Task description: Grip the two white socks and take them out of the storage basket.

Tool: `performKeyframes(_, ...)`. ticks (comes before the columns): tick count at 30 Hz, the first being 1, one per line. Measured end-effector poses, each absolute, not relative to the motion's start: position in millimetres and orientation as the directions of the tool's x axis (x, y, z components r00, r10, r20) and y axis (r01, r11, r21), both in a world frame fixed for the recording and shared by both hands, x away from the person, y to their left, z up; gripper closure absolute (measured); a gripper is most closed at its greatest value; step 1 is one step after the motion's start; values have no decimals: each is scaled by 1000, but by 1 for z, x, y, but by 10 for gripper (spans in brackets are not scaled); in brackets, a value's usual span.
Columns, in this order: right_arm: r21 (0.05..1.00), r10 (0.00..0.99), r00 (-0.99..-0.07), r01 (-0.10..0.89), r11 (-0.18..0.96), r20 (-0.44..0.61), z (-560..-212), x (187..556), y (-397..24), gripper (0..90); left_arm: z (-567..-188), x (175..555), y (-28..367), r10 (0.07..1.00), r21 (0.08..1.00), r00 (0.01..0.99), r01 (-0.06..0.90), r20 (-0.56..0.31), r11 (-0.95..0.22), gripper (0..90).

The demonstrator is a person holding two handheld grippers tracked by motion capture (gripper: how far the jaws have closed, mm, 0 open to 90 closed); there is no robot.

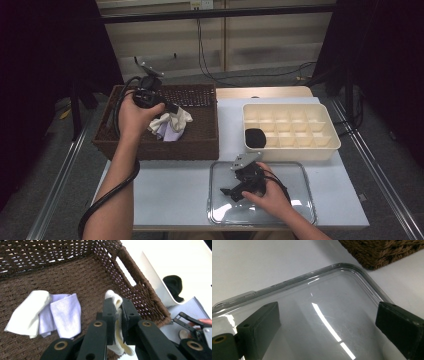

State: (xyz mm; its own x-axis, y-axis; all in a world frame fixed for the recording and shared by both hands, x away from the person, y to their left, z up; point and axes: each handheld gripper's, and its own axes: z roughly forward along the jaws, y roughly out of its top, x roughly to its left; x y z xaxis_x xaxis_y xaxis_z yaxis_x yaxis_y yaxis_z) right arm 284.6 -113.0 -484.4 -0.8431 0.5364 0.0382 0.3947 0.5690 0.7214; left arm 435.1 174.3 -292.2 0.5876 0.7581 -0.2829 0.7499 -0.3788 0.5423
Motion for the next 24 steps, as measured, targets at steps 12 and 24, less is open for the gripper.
performKeyframes(12,720,537,-843,397,569,41,-484,284,-113,51,-285,416,176,731,541,615,739,-297,-402,830)
performKeyframes(24,719,538,-842,400,569,43,-484,284,-113,51,-280,395,179,705,566,638,719,-309,-403,829)
